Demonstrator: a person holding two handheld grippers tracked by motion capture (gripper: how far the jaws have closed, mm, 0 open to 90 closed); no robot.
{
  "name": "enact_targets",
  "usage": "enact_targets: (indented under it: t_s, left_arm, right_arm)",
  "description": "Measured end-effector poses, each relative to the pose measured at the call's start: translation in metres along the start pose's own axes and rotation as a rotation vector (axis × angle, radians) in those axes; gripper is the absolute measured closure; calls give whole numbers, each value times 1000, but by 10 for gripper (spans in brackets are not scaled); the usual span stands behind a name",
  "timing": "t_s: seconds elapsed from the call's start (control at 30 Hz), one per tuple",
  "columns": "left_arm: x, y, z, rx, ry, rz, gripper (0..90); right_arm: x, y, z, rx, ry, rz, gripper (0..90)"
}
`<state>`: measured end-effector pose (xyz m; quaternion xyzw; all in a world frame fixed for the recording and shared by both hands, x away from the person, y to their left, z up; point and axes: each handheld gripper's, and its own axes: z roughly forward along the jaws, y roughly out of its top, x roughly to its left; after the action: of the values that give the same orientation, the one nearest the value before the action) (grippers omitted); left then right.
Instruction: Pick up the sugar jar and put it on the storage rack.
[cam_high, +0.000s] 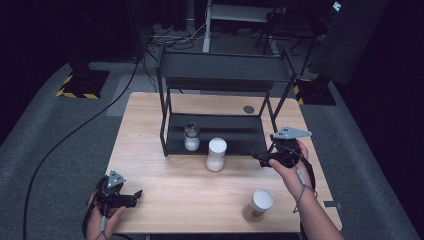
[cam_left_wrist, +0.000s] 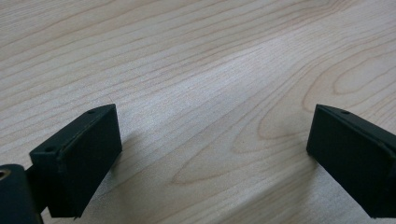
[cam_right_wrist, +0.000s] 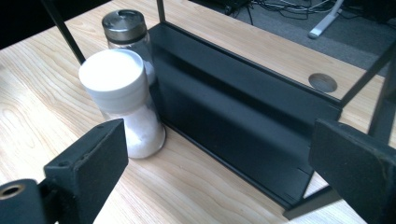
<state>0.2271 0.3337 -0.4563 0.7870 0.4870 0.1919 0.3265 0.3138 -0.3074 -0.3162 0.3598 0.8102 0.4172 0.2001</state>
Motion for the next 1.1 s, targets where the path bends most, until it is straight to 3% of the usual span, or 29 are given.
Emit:
enact_targets:
  t_s: [0.7, 1.1]
  left_arm:
    - [0, 0, 0, 0, 0, -1, 26]
    - [0, 0, 0, 0, 0, -1, 26]
  right_arm:
    - [16, 24, 20, -11, 55, -34, 48]
    - [26, 31, 41, -18, 90, -45, 50]
